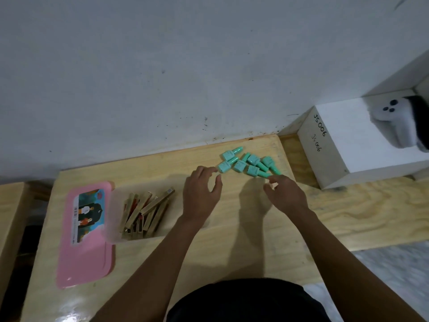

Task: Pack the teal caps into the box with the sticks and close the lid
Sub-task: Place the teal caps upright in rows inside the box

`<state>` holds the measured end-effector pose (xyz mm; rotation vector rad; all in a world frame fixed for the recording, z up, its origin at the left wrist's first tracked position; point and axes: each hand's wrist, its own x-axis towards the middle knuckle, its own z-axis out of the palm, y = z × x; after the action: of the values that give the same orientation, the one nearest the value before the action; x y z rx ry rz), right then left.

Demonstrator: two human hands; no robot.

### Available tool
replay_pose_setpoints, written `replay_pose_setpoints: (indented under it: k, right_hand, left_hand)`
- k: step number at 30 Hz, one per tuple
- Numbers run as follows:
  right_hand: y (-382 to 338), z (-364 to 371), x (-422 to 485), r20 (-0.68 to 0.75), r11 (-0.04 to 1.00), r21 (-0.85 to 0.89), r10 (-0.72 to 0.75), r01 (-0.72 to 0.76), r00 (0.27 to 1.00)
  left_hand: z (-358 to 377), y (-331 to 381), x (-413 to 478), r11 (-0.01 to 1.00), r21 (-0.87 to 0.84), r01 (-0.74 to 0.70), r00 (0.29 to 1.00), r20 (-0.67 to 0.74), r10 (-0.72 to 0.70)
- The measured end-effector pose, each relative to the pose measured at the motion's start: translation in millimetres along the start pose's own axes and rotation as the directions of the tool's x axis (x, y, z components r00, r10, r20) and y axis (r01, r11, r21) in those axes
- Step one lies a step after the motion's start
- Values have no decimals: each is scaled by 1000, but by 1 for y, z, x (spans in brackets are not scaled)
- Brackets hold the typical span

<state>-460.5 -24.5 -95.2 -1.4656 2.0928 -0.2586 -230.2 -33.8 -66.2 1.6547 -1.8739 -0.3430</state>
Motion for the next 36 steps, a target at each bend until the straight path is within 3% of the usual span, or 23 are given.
replay_pose_setpoints:
  k: [3, 6, 8, 14, 20, 25, 28, 33, 36]
  right_hand:
    - [1, -3, 10, 35, 999, -35, 12, -10, 999]
    - [-2, -2, 22, 64, 994, -106, 21, -15, 998]
    - [-3, -1, 28, 57, 993, -119, 33, -27, 998]
    - [-2, 3, 38, 0, 987, -158, 16, -16, 1000]
    - [1, 9, 40, 50, 994, -112, 3, 2, 999]
    - [0, 10, 38, 134, 996, -90, -16, 29, 991]
    - [0, 10, 34, 161, 996, -70, -37, 49, 986]
    - [2, 3, 28, 184, 999, -15, -44, 48, 982]
    - [4, 1, 22, 175, 997, 75, -39, 26, 984]
  left_hand:
    - [19, 2, 27, 999, 35, -7, 986, 164, 2]
    - [40, -1, 51, 988, 122, 95, 906, 401, -137]
    - [50, -2, 61, 971, 207, 117, 859, 469, -203]
    - [75, -3, 79, 930, 360, 76, 810, 522, -269]
    - [87, -4, 82, 932, 347, 100, 796, 534, -284]
    - [85, -3, 87, 930, 244, 275, 728, 579, -367]
    - [82, -2, 86, 927, 209, 311, 705, 604, -372]
    - [70, 6, 82, 940, 86, 331, 760, 566, -319]
    - [52, 18, 80, 907, -50, 418, 783, 526, -332]
